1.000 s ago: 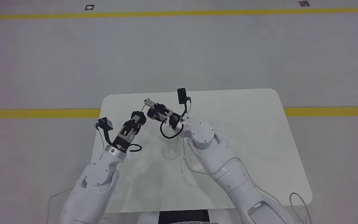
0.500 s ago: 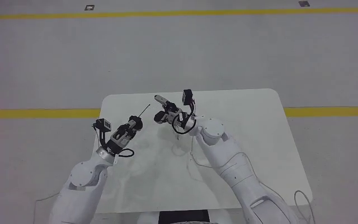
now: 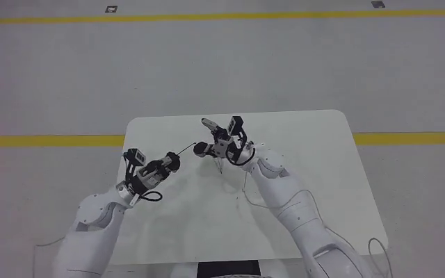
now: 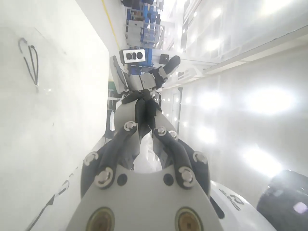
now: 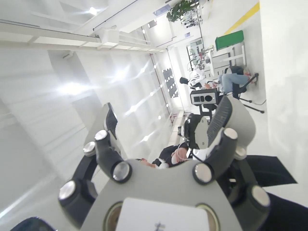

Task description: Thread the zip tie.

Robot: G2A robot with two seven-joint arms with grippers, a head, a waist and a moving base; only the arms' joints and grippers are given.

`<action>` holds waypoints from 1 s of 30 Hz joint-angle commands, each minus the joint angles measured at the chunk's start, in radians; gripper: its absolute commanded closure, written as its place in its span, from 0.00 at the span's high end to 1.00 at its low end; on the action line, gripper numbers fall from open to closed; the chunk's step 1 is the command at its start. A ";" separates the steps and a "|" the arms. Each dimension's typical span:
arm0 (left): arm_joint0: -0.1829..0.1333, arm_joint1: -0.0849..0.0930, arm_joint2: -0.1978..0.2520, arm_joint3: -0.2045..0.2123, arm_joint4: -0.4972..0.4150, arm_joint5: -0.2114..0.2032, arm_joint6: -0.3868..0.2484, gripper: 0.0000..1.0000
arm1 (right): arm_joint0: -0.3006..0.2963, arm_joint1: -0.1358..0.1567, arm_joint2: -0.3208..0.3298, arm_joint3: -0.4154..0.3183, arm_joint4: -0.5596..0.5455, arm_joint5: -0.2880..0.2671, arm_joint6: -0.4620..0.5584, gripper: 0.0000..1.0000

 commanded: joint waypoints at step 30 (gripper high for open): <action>-0.067 0.049 -0.068 0.158 -0.123 0.109 -0.418 0.00 | 0.073 0.023 -0.020 0.179 0.142 0.089 0.443 1.00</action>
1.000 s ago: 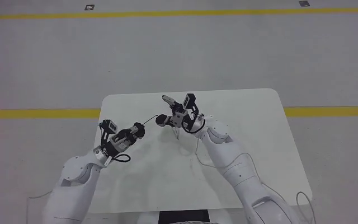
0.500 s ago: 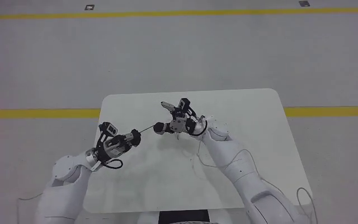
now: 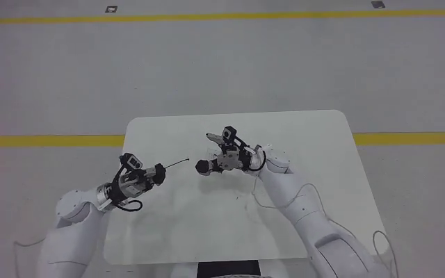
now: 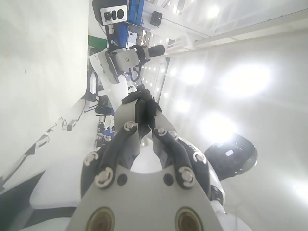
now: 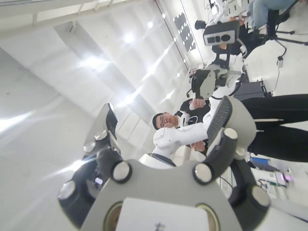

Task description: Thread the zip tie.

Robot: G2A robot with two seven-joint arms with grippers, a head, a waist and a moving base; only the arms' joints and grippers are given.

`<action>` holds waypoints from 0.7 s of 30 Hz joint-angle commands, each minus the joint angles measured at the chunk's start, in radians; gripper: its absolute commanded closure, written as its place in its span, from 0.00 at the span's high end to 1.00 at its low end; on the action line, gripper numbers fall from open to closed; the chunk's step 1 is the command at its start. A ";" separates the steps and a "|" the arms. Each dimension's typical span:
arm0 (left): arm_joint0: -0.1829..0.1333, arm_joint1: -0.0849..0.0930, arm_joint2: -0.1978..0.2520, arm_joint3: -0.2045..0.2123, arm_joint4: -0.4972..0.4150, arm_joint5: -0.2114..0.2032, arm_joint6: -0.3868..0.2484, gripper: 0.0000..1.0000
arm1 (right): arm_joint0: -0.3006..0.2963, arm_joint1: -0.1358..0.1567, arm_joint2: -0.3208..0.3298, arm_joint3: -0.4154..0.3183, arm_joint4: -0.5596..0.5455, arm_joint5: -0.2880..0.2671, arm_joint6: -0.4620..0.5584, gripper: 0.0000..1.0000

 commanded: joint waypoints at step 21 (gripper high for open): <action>-0.005 0.002 0.003 0.003 0.017 -0.025 -0.006 0.00 | -0.022 0.007 -0.028 0.013 -0.006 -0.081 -0.067 0.30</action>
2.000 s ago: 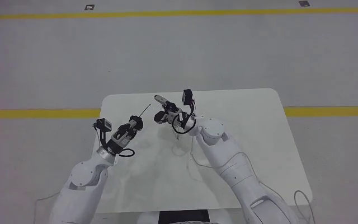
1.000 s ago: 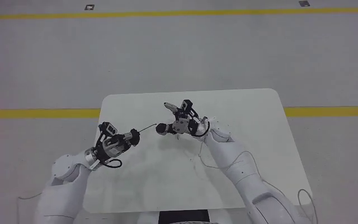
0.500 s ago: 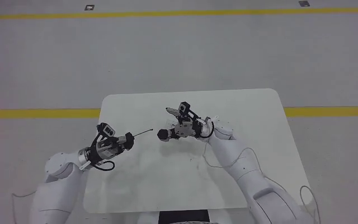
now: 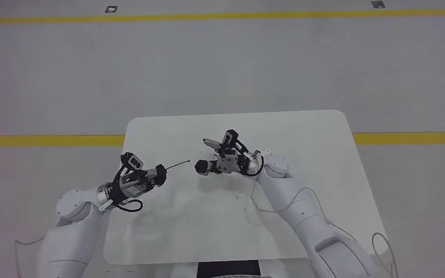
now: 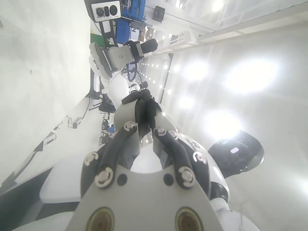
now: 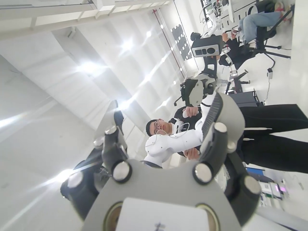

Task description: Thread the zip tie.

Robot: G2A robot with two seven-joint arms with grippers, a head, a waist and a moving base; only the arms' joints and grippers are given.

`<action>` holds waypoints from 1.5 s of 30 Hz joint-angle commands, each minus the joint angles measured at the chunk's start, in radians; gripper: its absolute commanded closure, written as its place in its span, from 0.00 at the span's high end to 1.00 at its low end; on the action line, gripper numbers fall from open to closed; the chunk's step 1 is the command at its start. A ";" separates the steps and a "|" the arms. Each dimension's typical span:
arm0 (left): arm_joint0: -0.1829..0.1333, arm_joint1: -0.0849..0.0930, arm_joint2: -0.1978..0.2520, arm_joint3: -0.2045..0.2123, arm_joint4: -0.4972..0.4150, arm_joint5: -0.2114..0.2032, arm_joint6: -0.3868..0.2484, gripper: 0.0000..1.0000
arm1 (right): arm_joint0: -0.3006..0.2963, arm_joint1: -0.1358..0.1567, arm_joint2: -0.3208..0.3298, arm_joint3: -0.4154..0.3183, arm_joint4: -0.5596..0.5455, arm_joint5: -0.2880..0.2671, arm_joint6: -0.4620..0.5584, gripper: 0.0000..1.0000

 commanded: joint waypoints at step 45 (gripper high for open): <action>0.000 0.000 0.000 0.000 0.000 0.000 0.000 0.00 | 0.025 0.000 -0.116 -0.011 -0.013 -0.121 0.001 0.18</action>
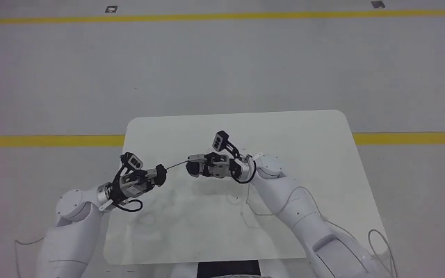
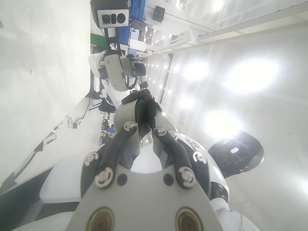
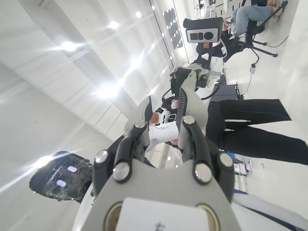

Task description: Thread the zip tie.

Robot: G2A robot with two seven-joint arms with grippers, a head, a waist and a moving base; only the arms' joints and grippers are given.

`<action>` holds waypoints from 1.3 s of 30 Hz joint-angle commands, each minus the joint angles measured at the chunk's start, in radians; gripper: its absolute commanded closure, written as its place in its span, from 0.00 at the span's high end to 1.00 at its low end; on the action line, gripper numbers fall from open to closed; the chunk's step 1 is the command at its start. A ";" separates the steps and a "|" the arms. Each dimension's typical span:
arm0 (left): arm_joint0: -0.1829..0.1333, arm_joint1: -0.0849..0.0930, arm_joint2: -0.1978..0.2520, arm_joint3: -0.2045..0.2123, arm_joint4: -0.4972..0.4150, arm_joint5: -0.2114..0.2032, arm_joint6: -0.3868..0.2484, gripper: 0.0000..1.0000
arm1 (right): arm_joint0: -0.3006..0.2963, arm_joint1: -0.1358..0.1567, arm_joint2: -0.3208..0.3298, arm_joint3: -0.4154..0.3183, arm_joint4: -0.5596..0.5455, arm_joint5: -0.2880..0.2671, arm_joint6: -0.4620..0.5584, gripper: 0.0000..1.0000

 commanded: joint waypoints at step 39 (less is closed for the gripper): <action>0.010 0.004 0.033 -0.034 0.001 -0.017 0.079 1.00 | 0.001 0.013 -0.036 -0.023 -0.010 -0.014 -0.037 0.00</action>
